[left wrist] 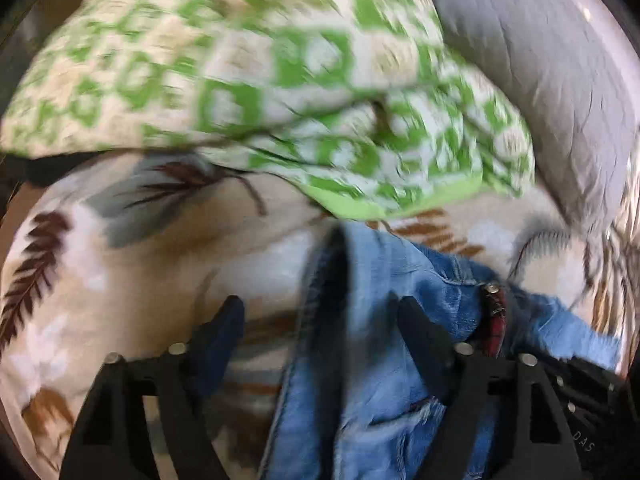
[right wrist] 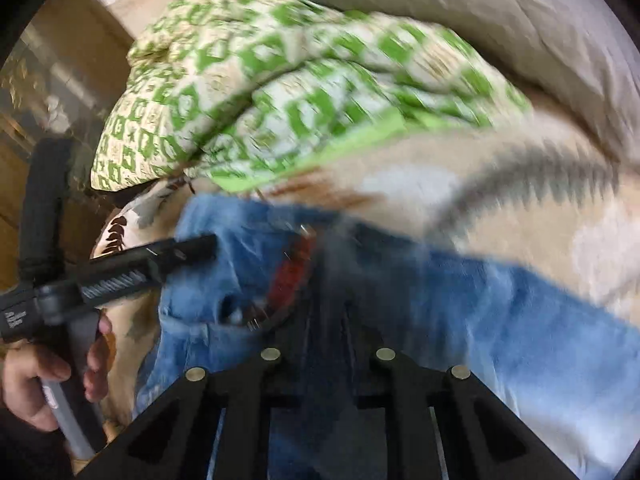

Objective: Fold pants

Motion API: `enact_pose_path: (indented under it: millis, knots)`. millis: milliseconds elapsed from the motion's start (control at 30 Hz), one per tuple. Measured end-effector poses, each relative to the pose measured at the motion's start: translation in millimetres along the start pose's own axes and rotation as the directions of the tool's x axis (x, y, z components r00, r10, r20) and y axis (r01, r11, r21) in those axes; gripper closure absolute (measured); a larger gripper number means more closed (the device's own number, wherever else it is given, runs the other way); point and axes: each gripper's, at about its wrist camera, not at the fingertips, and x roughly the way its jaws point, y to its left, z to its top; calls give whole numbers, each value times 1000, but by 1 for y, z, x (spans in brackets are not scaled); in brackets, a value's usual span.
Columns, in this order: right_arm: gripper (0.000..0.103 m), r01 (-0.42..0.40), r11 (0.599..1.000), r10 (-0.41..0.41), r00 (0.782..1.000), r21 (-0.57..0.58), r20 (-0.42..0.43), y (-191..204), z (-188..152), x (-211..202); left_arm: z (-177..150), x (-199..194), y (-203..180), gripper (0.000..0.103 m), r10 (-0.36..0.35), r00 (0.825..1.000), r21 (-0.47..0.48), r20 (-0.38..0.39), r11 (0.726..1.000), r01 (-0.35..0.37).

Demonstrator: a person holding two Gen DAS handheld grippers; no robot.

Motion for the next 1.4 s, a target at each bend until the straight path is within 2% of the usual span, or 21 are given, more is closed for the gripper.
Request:
enact_pose_path:
  millis: [33, 67, 100, 167, 300, 400, 500, 633, 767, 867, 900, 933, 967, 1033, 1100, 1167, 1233, 1300, 1333, 1400]
  knots:
    - [67, 3, 1000, -3, 1000, -6, 3, -4, -6, -9, -6, -13, 4, 23, -17, 1000, -1, 7, 1000, 17]
    - [37, 7, 1000, -6, 1000, -20, 11, -8, -12, -20, -10, -20, 6, 23, -27, 1000, 8, 9, 1000, 27]
    - [27, 1, 999, 0, 1000, -32, 19, -9, -18, -31, -18, -31, 7, 23, -33, 999, 27, 11, 999, 33]
    - [25, -21, 997, 26, 997, -70, 73, -14, -37, -68, -38, -51, 15, 18, -35, 999, 82, 10, 996, 34]
    - [25, 17, 985, 0, 995, -171, 101, -25, -86, -137, -106, -91, 16, 18, -40, 998, 237, -40, 970, 48]
    - [24, -11, 975, 17, 1000, -223, 24, -31, -133, -158, -148, -100, 16, 18, -2, 998, 330, -69, 944, 25]
    - [24, -29, 952, 18, 999, -305, -42, -12, -179, -152, -183, -110, 27, 18, 45, 994, 359, -101, 933, -6]
    - [24, -133, 897, 93, 989, -421, -115, 44, -228, -133, -217, -126, 42, 18, 27, 993, 317, -117, 948, 12]
    - [24, -172, 819, 122, 984, -547, -127, 101, -257, -119, -231, -121, 52, 18, 19, 992, 300, -126, 954, 20]
    - [25, -156, 790, 108, 987, -593, -116, 123, -263, -99, -233, -98, 55, 20, 15, 988, 310, -154, 950, 34]
    - [26, -124, 789, 70, 991, -602, -112, 127, -264, -90, -233, -91, 55, 26, 0, 988, 311, -156, 949, 49]
    - [44, -94, 792, 30, 993, -603, -115, 128, -264, -79, -233, -91, 55, 41, -11, 990, 314, -139, 948, 55]
    - [70, -73, 802, -4, 992, -593, -128, 128, -261, -67, -230, -92, 57, 57, -17, 991, 311, -132, 949, 58]
    - [75, -59, 823, -22, 991, -565, -136, 125, -255, -58, -225, -101, 63, 74, -100, 982, 273, -158, 952, 141]
    - [82, -89, 827, 11, 990, -555, -142, 128, -249, -66, -222, -109, 65, 75, -99, 984, 296, -149, 945, 140]
    - [82, -127, 820, 49, 987, -558, -154, 133, -248, -77, -219, -121, 72, 77, -109, 986, 293, -126, 945, 142]
    - [82, -184, 808, 110, 980, -560, -163, 140, -247, -88, -218, -135, 86, 77, -133, 986, 251, -100, 956, 154]
    - [83, -223, 809, 145, 972, -543, -184, 146, -246, -86, -220, -131, 93, 76, -111, 987, 242, -118, 961, 136]
    - [83, -211, 810, 133, 975, -547, -179, 147, -247, -82, -222, -121, 92, 75, -84, 986, 248, -143, 962, 117]
    - [81, -181, 831, 94, 978, -526, -187, 143, -245, -68, -225, -111, 86, 60, -44, 988, 258, -151, 963, 83]
